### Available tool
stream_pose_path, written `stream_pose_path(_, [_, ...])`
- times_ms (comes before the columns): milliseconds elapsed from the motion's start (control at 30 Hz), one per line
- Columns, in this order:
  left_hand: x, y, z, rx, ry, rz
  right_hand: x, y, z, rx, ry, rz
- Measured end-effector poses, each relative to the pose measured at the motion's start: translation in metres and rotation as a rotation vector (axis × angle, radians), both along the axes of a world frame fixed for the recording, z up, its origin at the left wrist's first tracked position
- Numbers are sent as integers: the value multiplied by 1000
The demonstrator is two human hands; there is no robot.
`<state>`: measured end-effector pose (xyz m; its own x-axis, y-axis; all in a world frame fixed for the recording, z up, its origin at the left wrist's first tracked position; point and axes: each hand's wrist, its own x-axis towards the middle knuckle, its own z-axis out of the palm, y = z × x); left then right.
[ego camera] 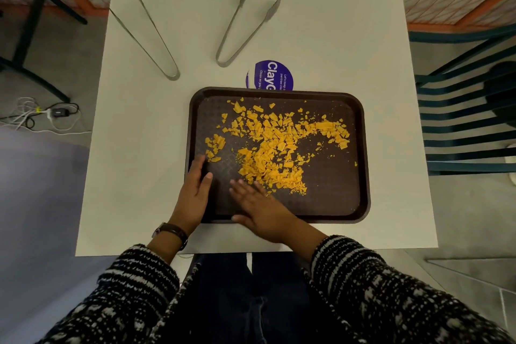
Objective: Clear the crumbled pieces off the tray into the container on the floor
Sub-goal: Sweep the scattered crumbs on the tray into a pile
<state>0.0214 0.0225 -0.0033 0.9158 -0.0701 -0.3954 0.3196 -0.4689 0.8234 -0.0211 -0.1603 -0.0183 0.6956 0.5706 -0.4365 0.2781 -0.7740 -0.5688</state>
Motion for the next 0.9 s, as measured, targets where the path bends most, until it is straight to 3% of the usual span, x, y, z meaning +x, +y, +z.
stream_pose_path(167, [9, -17, -12, 175, -83, -98, 7, -22, 14, -4, -23, -8])
stream_pose_path(333, [28, -39, -28, 419, -70, -144, -8, -48, 25, 110, 96, 36])
stream_pose_path(533, [16, -68, -19, 253, -186, -474, -21, -73, 31, 24, 202, 61])
stream_pose_path(667, [11, -48, -13, 222, -178, -338, -7, -69, 21, 15, 90, 239])
stream_pose_path(900, [9, -6, -11, 299, -159, -171, -2, -74, 15, -7, -83, 322])
